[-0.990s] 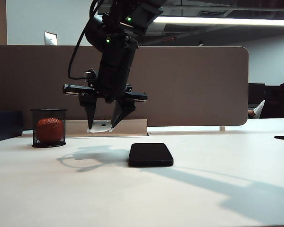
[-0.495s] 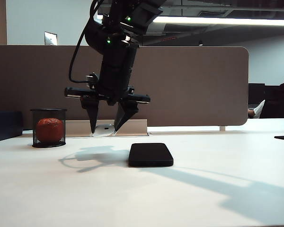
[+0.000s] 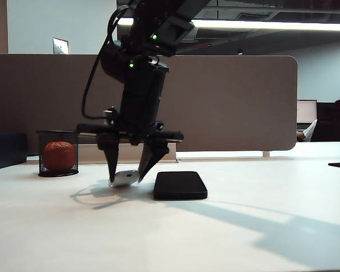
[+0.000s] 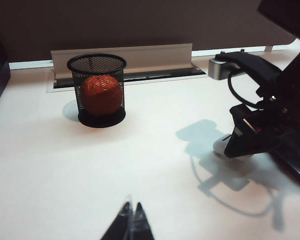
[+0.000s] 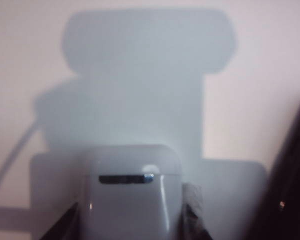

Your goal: Find the wireless headphone case on the desktop and place it on the left side of the phone.

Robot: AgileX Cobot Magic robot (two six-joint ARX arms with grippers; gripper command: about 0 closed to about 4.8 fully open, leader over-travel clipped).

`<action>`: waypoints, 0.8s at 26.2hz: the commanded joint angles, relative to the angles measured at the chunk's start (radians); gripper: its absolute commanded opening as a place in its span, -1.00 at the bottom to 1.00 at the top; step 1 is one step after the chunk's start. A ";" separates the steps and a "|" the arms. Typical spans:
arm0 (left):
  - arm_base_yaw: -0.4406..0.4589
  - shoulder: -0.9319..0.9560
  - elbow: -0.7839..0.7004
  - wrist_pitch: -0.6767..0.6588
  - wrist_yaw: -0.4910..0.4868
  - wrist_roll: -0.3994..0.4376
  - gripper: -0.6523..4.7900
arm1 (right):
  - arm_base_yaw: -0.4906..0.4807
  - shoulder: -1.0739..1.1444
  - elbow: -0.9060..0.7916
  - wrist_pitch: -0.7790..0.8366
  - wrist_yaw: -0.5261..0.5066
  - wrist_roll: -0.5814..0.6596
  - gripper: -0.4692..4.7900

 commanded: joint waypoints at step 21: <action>0.002 0.001 0.003 0.017 0.002 0.000 -0.78 | 0.014 -0.011 -0.032 0.021 0.000 0.006 0.39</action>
